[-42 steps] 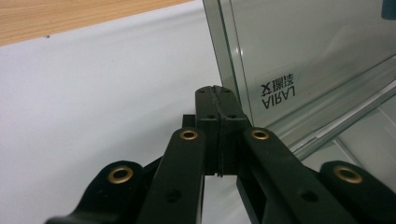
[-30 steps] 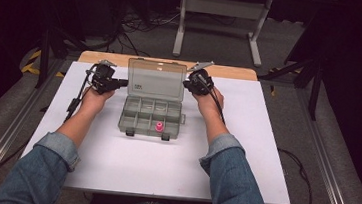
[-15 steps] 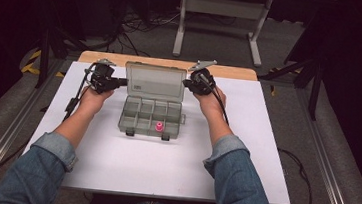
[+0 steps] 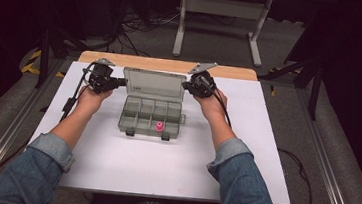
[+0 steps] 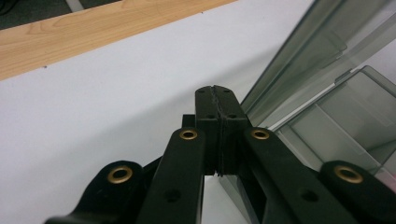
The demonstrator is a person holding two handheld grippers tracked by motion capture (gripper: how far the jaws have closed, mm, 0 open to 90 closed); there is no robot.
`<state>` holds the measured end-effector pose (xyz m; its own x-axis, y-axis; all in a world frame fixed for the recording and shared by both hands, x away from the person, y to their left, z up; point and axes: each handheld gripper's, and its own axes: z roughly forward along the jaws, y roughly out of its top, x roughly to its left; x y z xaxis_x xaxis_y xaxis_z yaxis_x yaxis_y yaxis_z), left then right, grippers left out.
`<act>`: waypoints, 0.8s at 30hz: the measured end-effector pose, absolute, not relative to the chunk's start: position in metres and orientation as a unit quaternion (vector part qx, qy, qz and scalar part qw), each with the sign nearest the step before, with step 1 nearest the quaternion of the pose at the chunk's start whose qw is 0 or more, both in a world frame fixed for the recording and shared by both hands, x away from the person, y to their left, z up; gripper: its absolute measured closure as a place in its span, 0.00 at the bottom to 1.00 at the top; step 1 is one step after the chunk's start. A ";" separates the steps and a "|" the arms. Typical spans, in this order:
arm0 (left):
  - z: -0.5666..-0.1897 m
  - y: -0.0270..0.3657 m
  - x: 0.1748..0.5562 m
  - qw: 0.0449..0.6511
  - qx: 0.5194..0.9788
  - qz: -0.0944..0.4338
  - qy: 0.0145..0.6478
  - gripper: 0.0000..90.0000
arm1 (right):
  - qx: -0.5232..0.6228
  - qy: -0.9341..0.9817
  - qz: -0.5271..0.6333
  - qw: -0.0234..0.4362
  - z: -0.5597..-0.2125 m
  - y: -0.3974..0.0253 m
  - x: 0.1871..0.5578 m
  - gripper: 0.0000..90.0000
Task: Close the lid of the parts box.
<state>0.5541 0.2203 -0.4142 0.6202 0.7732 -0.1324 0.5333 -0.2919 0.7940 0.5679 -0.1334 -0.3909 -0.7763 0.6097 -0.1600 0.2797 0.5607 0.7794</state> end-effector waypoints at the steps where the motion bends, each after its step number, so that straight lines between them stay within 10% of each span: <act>1: -0.414 0.220 0.553 0.428 0.792 0.138 0.413 0.99 | 0.257 0.859 0.390 0.211 -0.391 -0.134 0.567 1.00; 24: -0.405 0.223 0.541 0.432 0.806 0.126 0.385 0.99 | 0.225 0.866 0.406 0.188 -0.392 -0.139 0.534 1.00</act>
